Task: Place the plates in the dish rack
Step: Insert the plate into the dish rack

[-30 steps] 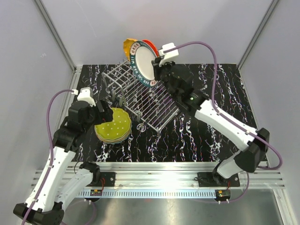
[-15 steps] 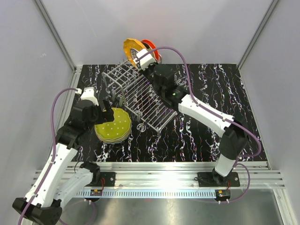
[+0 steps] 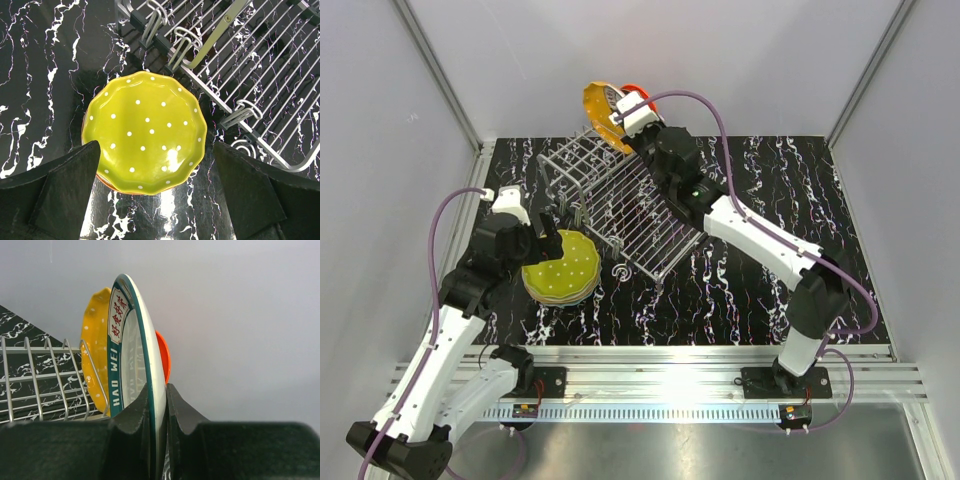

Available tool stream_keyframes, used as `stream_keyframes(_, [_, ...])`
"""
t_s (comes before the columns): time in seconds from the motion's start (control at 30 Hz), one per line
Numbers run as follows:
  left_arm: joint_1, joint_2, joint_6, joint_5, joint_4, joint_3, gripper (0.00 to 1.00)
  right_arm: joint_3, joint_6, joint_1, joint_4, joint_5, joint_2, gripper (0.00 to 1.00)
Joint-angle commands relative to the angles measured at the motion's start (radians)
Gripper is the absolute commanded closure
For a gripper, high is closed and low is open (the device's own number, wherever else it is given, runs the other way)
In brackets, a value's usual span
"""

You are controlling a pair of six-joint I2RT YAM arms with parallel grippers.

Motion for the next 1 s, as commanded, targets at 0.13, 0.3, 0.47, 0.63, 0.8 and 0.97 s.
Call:
stream_keyframes(0.13, [-0.004, 0.003, 0.011, -0.027, 0.040, 0.002, 0.01, 0.055, 0.051, -0.024, 0.101, -0.068, 0.017, 1.00])
stream_keyframes(0.3, [-0.004, 0.003, 0.011, -0.025, 0.040, 0.001, 0.01, 0.067, 0.072, -0.025, 0.089, -0.089, 0.040, 1.00])
stream_keyframes(0.47, [-0.004, 0.004, 0.012, -0.024, 0.040, 0.001, 0.01, 0.075, 0.087, -0.028, 0.092, -0.095, 0.069, 1.00])
stream_keyframes(0.63, [-0.004, 0.006, 0.011, -0.022, 0.040, 0.002, 0.01, 0.094, 0.100, -0.033, 0.097, -0.098, 0.094, 1.00])
stream_keyframes(0.8, [-0.007, 0.007, 0.012, -0.022, 0.040, -0.001, 0.01, 0.120, 0.104, -0.037, 0.097, -0.103, 0.117, 0.97])
stream_keyframes(0.97, [-0.008, 0.007, 0.011, -0.025, 0.040, 0.001, 0.01, 0.136, 0.104, -0.037, 0.090, -0.106, 0.134, 0.92])
